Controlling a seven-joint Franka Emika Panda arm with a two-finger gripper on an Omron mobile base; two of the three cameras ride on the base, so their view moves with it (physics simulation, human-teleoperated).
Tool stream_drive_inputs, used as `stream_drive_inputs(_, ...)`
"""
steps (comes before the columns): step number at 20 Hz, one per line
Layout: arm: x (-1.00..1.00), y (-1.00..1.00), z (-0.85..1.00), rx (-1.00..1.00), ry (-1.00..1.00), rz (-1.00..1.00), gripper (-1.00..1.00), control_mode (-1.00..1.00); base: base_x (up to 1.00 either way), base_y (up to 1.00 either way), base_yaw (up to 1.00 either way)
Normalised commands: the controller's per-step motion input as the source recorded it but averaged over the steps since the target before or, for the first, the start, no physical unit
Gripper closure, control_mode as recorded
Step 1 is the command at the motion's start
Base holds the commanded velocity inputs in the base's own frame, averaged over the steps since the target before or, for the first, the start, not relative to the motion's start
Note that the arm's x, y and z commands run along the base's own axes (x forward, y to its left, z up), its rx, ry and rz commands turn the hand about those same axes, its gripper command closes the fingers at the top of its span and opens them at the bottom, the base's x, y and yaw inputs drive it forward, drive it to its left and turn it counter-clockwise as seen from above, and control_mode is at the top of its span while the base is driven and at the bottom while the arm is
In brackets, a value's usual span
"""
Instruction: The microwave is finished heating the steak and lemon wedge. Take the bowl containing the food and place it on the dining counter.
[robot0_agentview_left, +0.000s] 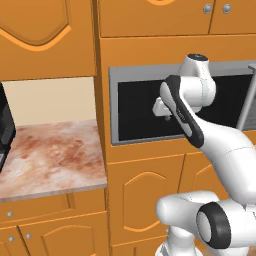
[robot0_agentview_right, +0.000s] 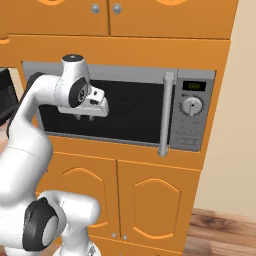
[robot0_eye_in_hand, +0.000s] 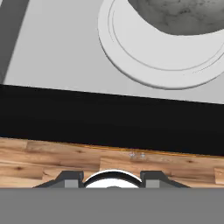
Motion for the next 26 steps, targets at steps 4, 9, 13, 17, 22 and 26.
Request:
stream_drive_inputs(4,-0.41,0.0,-0.1,-0.01,-0.01,0.0,-1.0,-1.0,0.0,0.0,0.0)
stream_drive_inputs(9,-0.99,0.03,-0.44,-0.04,-0.2,0.0,-1.0,-1.0,0.0,0.0,0.0)
stream_drive_inputs(13,-0.61,0.11,-0.25,-0.07,-0.26,0.0,-1.0,-1.0,0.0,0.0,0.0)
stream_drive_inputs(17,0.0,0.0,0.0,0.0,0.0,0.0,-1.0,-1.0,0.0,0.0,0.0)
stream_drive_inputs(22,-0.07,0.0,0.0,0.0,0.0,0.0,-1.0,-1.0,0.0,0.0,0.0)
stream_drive_inputs(26,-0.06,-0.08,0.0,0.0,0.0,0.0,-1.0,1.0,-0.07,-0.17,0.0)
